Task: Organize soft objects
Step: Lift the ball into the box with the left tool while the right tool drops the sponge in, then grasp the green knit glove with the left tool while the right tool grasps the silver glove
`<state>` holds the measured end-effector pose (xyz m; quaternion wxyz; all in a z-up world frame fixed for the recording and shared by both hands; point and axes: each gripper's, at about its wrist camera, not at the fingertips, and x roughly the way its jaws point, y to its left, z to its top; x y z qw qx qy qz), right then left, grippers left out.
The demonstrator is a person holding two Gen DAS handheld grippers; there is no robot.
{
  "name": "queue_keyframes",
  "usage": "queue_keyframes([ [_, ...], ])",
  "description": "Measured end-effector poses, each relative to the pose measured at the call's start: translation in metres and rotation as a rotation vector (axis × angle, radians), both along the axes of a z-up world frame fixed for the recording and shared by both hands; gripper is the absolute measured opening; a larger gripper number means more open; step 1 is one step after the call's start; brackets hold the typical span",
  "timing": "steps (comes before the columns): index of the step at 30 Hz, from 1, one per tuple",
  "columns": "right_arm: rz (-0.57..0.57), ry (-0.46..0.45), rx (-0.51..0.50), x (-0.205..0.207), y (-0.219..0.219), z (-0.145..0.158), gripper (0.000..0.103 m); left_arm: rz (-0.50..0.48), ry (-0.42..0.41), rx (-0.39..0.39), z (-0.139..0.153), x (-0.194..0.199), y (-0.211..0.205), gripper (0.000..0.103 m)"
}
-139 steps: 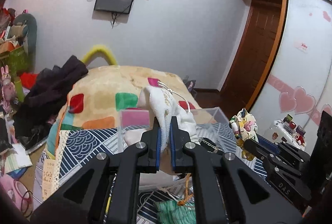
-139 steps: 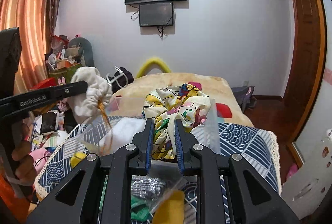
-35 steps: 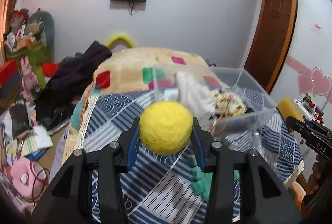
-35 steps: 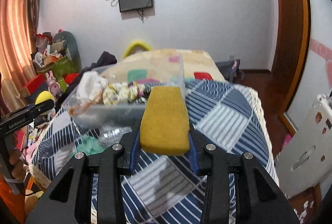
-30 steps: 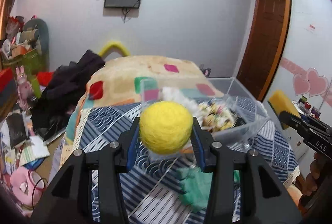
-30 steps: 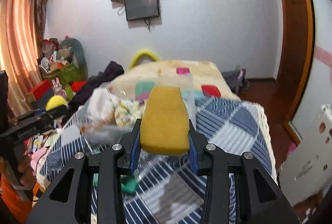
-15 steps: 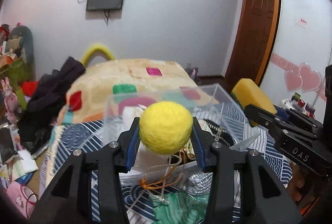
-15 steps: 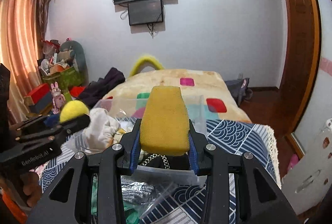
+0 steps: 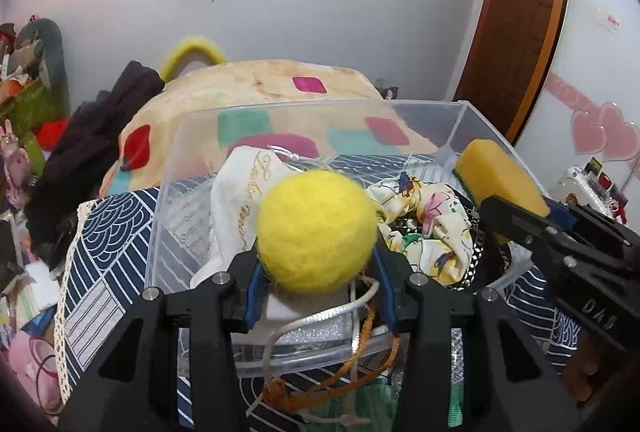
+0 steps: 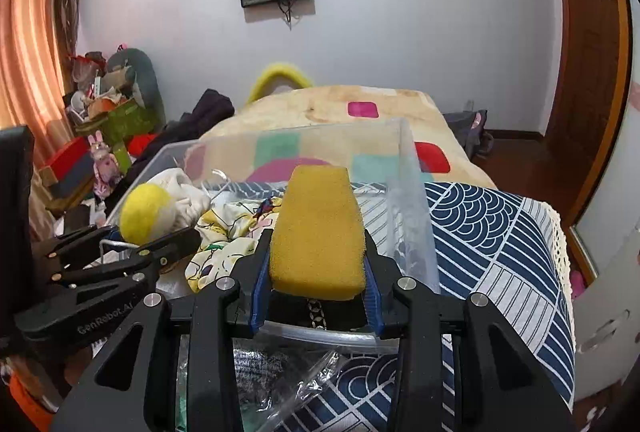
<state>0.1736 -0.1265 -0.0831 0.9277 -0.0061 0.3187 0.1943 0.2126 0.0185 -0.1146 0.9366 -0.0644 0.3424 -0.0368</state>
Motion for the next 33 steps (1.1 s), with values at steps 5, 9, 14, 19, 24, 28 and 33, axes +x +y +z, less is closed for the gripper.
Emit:
queue_keyframes([
  [5,0.028,-0.007,-0.022,-0.006,0.004,0.004,0.046,-0.002,-0.005,0.001,0.003,-0.006,0.000,0.051],
  [9,0.025,-0.023,-0.043,-0.010,0.003,0.007,0.054,-0.015,-0.012,-0.027,0.009,-0.017,0.002,0.060],
  [14,0.032,-0.047,-0.022,-0.017,0.000,0.017,0.061,-0.002,-0.039,-0.016,0.019,-0.032,0.004,0.061],
  [19,0.031,-0.080,0.003,-0.026,-0.005,0.028,0.067,0.008,-0.082,-0.017,0.035,-0.050,0.009,0.066],
  [24,0.039,-0.109,0.019,-0.038,-0.007,0.037,0.068,0.025,-0.138,-0.009,0.052,-0.076,0.016,0.078],
  [28,0.051,-0.119,0.019,-0.046,-0.003,0.038,0.068,0.038,-0.147,-0.008,0.055,-0.092,0.022,0.082],
  [33,0.063,-0.096,0.007,-0.051,0.002,0.028,0.068,0.059,-0.108,0.007,0.041,-0.099,0.027,0.085],
])
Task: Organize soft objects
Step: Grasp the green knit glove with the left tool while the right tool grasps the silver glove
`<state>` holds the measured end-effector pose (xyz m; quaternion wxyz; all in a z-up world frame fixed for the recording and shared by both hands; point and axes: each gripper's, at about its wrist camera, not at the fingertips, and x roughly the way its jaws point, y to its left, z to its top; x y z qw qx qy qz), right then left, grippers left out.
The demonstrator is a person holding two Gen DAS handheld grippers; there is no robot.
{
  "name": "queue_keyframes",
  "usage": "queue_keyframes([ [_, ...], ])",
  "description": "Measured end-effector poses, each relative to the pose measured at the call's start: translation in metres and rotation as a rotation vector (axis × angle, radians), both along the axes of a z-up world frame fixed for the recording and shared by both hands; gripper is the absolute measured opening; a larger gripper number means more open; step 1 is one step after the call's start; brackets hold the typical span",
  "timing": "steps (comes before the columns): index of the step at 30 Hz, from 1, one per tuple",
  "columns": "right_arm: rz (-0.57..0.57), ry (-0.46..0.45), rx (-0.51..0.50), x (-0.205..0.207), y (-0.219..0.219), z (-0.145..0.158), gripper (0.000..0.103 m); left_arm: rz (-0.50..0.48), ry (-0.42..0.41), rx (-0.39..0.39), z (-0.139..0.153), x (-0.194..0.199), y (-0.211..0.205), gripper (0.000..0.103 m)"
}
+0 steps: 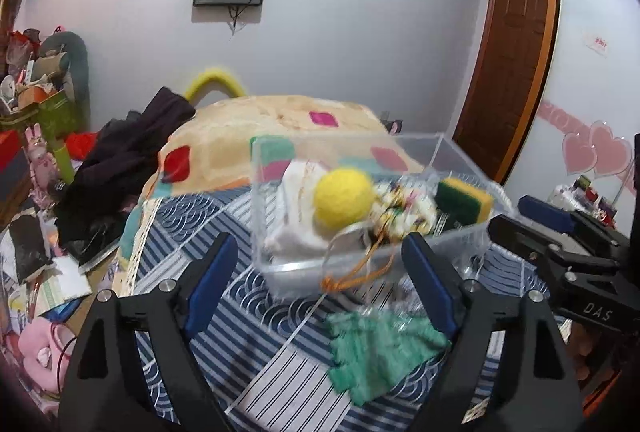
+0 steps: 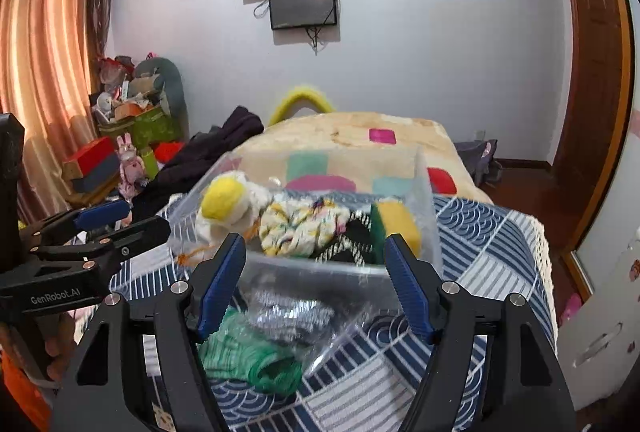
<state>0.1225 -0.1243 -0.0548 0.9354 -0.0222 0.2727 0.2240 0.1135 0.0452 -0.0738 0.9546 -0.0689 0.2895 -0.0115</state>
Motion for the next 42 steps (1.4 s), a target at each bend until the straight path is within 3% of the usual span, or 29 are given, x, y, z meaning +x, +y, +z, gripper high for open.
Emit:
queue_keyframes([
  [6,0.013,0.065,-0.023,-0.009,0.005,-0.022,0.069,0.003,0.092,-0.001,-0.032,-0.002,0.008,0.085],
  [16,0.029,0.231,-0.049,0.018,0.031,-0.059,0.069,-0.020,0.216,-0.023,-0.075,0.002,0.008,0.085],
  [22,0.015,0.237,-0.094,0.018,0.038,-0.071,0.069,-0.056,0.257,-0.040,-0.082,0.004,-0.001,0.085],
  [23,0.017,0.237,-0.094,0.017,0.038,-0.071,0.067,-0.062,0.258,-0.036,-0.082,0.004,-0.004,0.086],
  [24,0.023,0.238,-0.099,0.017,0.037,-0.071,0.057,-0.068,0.259,-0.034,-0.082,0.004,-0.007,0.088],
  [27,0.034,0.222,-0.115,0.011,0.032,-0.074,0.043,-0.091,0.259,-0.030,-0.080,0.003,-0.017,0.090],
  [30,0.028,0.202,-0.106,0.008,0.026,-0.073,0.032,-0.117,0.267,-0.020,-0.080,0.002,-0.029,0.091],
  [36,-0.023,0.155,-0.081,0.002,0.002,-0.061,0.027,-0.177,0.316,-0.043,-0.090,0.012,-0.049,0.093],
  [39,-0.056,0.131,-0.064,-0.006,-0.012,-0.054,0.027,-0.170,0.294,0.000,-0.091,0.012,-0.059,0.093],
  [41,-0.074,0.118,-0.054,-0.008,-0.018,-0.051,0.027,-0.168,0.278,0.002,-0.092,0.012,-0.063,0.087],
  [42,-0.077,0.115,-0.048,-0.009,-0.019,-0.050,0.027,-0.171,0.268,0.008,-0.091,0.011,-0.065,0.077],
])
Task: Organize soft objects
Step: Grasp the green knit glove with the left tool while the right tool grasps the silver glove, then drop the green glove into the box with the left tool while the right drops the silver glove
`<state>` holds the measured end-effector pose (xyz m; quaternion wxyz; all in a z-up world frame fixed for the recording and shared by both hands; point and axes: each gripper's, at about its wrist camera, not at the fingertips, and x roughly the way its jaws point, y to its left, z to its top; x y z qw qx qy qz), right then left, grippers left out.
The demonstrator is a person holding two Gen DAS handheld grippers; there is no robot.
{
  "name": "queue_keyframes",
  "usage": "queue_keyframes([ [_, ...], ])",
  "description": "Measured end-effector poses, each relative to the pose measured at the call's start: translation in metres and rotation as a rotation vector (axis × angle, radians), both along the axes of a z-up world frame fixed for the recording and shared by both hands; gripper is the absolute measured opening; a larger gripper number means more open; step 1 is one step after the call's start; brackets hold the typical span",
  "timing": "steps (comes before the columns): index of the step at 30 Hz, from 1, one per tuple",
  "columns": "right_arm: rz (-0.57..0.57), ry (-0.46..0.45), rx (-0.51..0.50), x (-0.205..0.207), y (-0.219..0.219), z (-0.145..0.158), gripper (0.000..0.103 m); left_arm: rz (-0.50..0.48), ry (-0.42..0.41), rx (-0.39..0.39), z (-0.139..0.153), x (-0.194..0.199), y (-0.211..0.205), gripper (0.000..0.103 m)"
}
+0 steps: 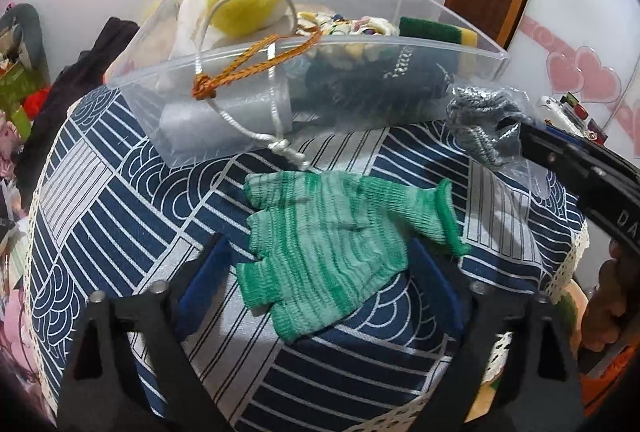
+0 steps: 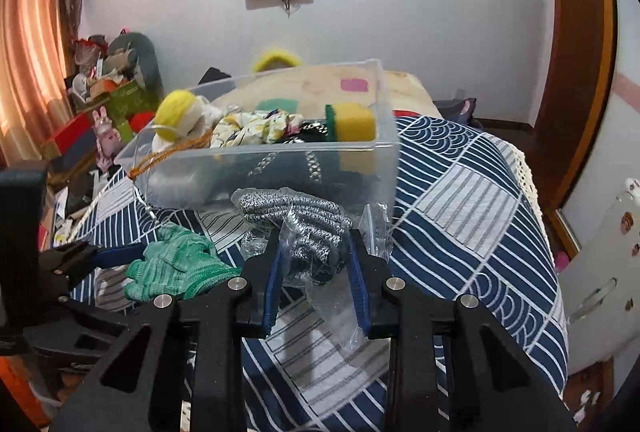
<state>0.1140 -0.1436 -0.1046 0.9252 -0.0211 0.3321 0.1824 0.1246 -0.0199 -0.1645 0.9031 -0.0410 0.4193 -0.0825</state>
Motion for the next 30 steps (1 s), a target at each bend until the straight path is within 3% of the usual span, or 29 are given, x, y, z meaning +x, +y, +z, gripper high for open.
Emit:
queue_keyframes([
  [4,0.003,-0.004,0.011,0.000,0.004,0.001,0.027,-0.039,-0.026,0.025,0.005,-0.005,-0.008,0.038],
  [7,0.013,-0.018,-0.008,-0.005,0.010,0.000,0.027,-0.038,-0.050,0.035,0.010,-0.011,-0.012,0.032],
  [20,0.017,-0.097,0.001,-0.016,0.007,0.023,0.028,0.017,-0.220,-0.040,0.072,-0.044,0.010,0.031],
  [30,0.010,-0.186,0.021,-0.012,0.010,0.050,0.028,0.064,-0.361,-0.070,0.123,-0.042,0.036,0.031],
])
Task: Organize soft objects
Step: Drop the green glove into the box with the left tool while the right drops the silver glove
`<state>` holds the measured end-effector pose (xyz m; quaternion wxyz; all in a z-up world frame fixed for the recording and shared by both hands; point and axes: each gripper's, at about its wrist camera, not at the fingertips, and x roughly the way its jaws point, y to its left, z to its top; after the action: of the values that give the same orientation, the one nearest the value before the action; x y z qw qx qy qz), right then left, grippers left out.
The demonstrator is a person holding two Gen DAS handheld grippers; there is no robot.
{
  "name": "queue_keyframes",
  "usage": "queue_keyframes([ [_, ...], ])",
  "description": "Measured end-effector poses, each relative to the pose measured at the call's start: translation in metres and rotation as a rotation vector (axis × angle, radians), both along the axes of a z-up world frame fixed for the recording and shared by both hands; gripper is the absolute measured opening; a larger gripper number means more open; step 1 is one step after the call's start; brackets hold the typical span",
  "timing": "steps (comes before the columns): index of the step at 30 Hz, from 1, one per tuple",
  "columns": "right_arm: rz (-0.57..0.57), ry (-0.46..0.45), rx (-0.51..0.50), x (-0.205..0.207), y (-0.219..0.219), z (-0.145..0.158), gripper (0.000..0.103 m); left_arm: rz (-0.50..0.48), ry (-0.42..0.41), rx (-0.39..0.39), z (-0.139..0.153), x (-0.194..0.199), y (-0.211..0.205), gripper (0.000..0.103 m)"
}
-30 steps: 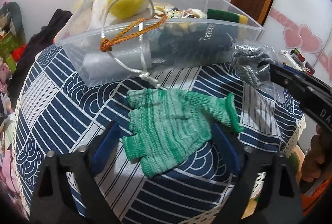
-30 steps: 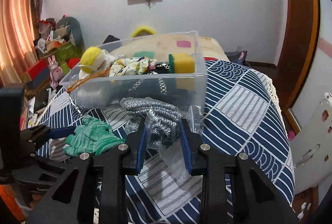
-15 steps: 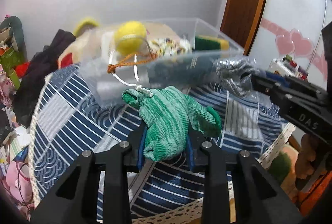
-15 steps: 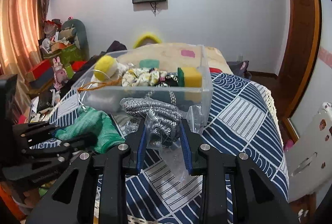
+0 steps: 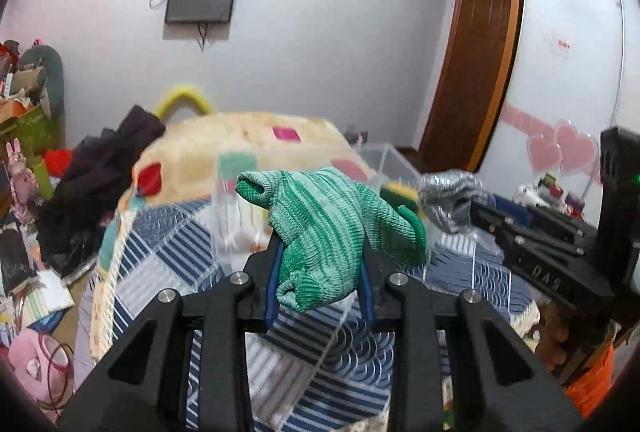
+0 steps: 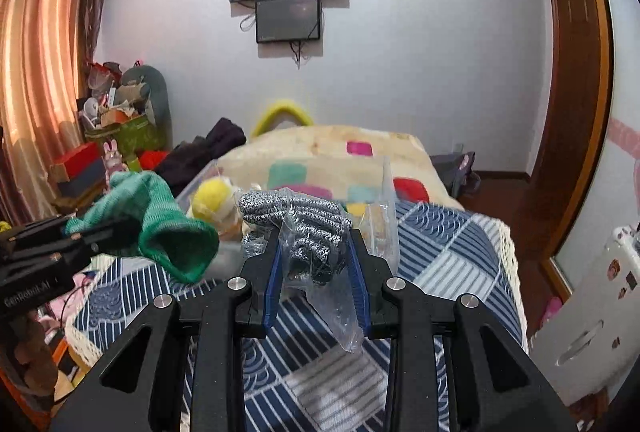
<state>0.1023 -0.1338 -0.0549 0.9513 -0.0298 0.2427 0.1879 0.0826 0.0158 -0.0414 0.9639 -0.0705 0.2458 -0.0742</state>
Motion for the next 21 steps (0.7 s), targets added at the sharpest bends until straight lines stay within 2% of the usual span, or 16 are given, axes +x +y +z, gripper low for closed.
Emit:
queue_keyframes([
  [5,-0.004,-0.031,0.012,0.011,0.003,0.009,0.028,0.031,-0.045,0.005,0.016,0.016,0.004,0.031],
  [9,-0.005,-0.039,0.022,0.020,0.005,0.012,0.028,0.055,-0.050,0.007,0.017,0.038,0.009,0.031],
  [16,0.002,-0.016,0.038,0.040,0.013,0.007,0.028,0.090,0.017,-0.011,0.004,0.086,0.020,0.031],
  [21,0.014,0.002,0.009,0.053,0.027,0.000,0.028,0.109,0.054,-0.004,-0.009,0.112,0.021,0.031],
])
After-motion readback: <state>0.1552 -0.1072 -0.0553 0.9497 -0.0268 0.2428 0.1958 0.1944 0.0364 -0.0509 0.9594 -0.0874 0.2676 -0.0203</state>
